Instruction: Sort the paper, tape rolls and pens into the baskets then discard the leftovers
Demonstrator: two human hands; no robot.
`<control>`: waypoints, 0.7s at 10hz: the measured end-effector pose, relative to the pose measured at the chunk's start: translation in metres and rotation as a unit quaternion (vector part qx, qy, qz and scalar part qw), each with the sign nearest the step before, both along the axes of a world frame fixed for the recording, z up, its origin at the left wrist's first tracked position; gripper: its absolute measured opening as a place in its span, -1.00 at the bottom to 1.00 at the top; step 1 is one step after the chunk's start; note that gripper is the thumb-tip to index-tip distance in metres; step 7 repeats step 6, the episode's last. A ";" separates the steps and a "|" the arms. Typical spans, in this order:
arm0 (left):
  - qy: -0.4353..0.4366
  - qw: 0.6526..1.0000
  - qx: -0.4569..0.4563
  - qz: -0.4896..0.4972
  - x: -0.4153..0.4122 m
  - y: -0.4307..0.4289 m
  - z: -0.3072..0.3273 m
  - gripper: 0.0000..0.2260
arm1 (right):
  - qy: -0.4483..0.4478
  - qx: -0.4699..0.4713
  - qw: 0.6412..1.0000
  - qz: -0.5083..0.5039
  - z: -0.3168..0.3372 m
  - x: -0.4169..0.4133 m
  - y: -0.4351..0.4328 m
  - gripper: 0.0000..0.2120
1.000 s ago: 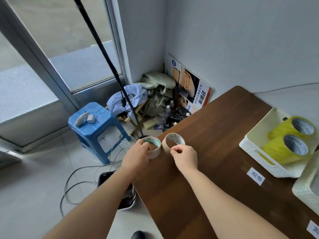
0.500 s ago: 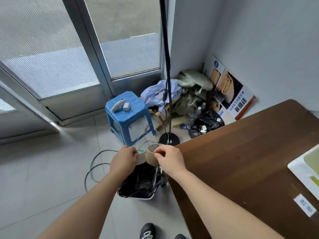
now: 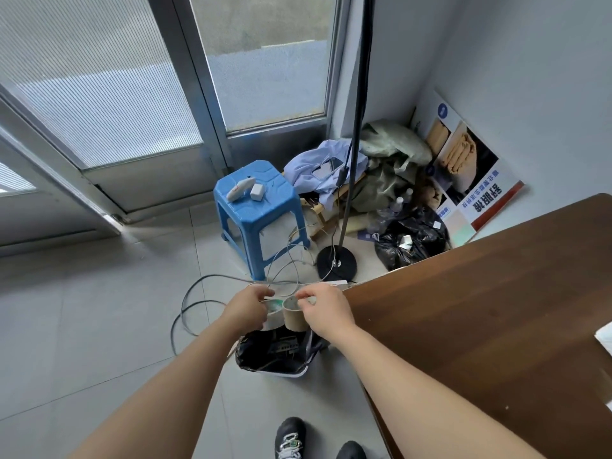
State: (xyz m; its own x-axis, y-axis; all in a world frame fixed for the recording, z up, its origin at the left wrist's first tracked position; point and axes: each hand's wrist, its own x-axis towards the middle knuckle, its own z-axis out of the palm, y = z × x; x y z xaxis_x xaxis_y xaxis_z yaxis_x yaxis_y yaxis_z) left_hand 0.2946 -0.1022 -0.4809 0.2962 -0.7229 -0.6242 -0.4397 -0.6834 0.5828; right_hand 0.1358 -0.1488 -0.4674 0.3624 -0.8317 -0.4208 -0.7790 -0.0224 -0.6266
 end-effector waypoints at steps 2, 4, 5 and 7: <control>-0.036 0.998 -0.027 0.036 0.015 -0.006 0.002 -0.69 | -0.019 -0.021 0.997 -0.078 -0.004 -0.003 -0.012 -0.77; -0.003 0.995 -0.080 0.062 0.006 -0.025 0.024 -0.77 | -0.050 -0.036 0.993 -0.101 0.013 -0.003 -0.023 -0.81; 0.023 0.993 -0.101 0.065 -0.007 -0.036 0.035 -0.81 | -0.065 -0.034 0.991 -0.111 0.025 -0.007 -0.025 -0.82; 0.053 0.989 -0.123 0.068 -0.019 -0.047 0.048 -0.84 | -0.082 -0.047 0.988 -0.124 0.037 -0.010 -0.027 -0.82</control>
